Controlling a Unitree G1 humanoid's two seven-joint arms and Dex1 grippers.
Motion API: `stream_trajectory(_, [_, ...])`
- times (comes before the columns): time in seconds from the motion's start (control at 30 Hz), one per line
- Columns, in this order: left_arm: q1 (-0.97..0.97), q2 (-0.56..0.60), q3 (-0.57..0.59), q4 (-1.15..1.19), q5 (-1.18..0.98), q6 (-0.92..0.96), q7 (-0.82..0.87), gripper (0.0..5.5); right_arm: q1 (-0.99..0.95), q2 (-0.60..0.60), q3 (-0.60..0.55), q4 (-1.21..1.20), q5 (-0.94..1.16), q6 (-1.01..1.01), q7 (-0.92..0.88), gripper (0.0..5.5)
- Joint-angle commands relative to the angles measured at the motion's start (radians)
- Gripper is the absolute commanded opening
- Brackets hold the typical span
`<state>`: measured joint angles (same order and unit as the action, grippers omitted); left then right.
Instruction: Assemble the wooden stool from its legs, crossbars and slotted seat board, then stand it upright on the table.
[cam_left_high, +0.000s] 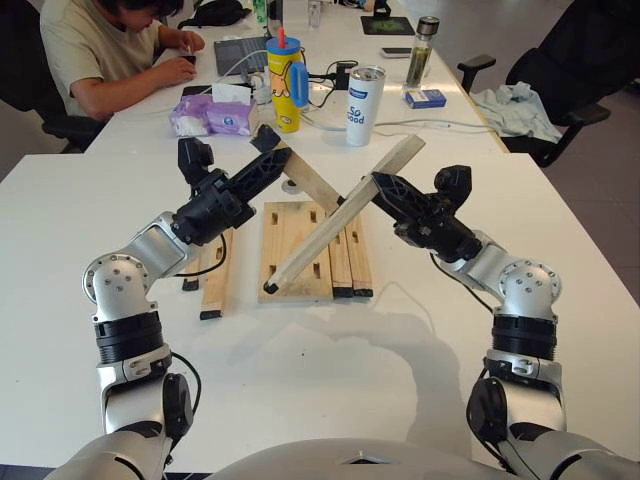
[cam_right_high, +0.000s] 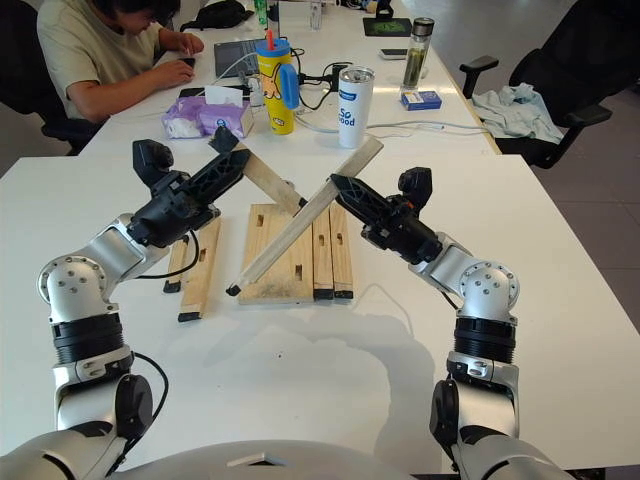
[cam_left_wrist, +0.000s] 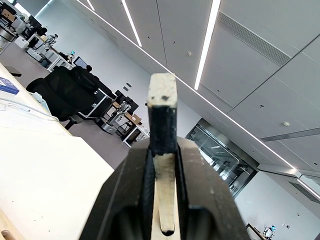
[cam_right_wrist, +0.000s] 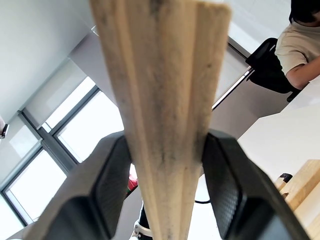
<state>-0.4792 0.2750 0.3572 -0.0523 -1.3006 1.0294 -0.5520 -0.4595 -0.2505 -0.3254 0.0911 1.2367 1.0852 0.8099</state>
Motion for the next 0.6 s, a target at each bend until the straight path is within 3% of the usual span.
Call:
stream_trajectory(0.03, [-0.017,0.010,0.031,0.006,-0.038,-0.024,0.023,1.05,-0.005,0.003,-0.009,-0.002,0.035,0.007,-0.003,2.03])
stream_trajectory(0.17, [-0.051,-0.004,0.121,0.058,-0.153,-0.078,0.091,1.72,0.012,0.019,-0.012,-0.008,-0.037,-0.107,-0.024,2.03])
stream_trajectory(0.27, [-0.083,0.052,0.223,0.163,-0.172,-0.159,0.125,2.30,0.070,0.007,-0.008,-0.065,-0.072,-0.173,0.018,2.03])
stream_trajectory(0.37, [0.000,0.144,0.196,0.196,-0.037,-0.180,0.039,2.74,0.075,-0.040,-0.018,-0.052,-0.084,-0.191,0.076,2.03])
stream_trajectory(0.47, [0.129,0.198,0.032,0.092,0.130,-0.182,-0.080,3.28,0.015,-0.094,0.011,0.016,-0.157,-0.243,0.149,2.03])
stream_trajectory(0.6, [0.233,0.263,-0.351,-0.054,0.472,-0.274,-0.197,3.50,-0.095,-0.156,0.087,0.165,-0.299,-0.361,0.303,2.03])
